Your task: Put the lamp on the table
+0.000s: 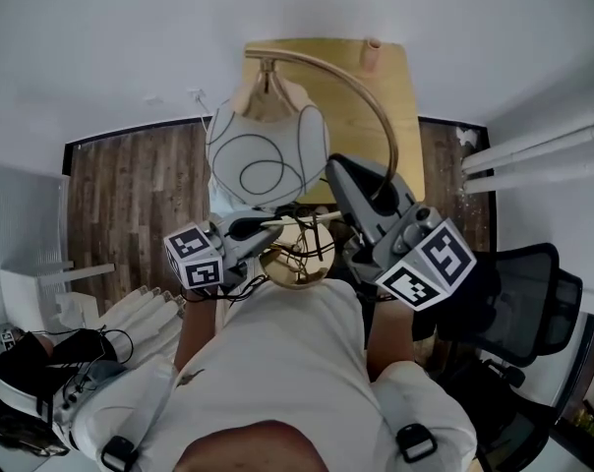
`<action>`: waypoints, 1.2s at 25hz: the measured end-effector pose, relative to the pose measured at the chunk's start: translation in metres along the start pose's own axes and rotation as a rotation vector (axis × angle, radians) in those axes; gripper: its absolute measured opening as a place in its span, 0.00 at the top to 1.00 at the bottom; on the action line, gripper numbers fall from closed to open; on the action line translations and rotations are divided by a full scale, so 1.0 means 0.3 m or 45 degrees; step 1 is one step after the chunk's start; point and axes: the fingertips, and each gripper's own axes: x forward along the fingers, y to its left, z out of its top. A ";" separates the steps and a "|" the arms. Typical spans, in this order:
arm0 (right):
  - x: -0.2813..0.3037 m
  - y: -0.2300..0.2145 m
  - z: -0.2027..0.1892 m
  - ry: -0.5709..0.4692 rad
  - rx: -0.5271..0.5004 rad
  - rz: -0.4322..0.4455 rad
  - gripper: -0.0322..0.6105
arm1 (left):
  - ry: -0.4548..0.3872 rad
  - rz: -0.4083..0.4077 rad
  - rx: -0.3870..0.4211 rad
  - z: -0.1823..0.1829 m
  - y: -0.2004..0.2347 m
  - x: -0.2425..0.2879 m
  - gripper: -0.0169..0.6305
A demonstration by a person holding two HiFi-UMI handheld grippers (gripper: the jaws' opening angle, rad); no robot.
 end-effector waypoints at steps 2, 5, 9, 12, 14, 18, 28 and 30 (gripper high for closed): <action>0.018 -0.040 0.008 0.006 -0.002 0.000 0.96 | -0.006 0.000 -0.007 0.019 0.029 0.027 0.95; 0.035 -0.103 0.016 0.018 -0.003 -0.001 0.96 | -0.009 -0.001 -0.014 0.039 0.072 0.072 0.95; 0.056 -0.194 0.026 0.028 0.000 -0.007 0.96 | -0.008 -0.003 -0.026 0.069 0.130 0.140 0.95; 0.073 -0.257 0.029 0.032 0.003 -0.010 0.96 | -0.008 -0.004 -0.031 0.089 0.173 0.184 0.95; 0.083 -0.292 0.032 0.031 0.005 -0.007 0.96 | -0.010 -0.002 -0.029 0.101 0.198 0.208 0.95; 0.116 -0.352 0.026 0.030 0.023 0.002 0.96 | -0.010 0.007 -0.016 0.122 0.260 0.235 0.95; 0.170 -0.538 -0.001 0.047 0.034 0.010 0.96 | -0.009 0.034 -0.010 0.149 0.425 0.348 0.95; 0.177 -0.578 -0.011 0.056 0.036 0.013 0.96 | -0.011 0.039 -0.013 0.150 0.456 0.375 0.95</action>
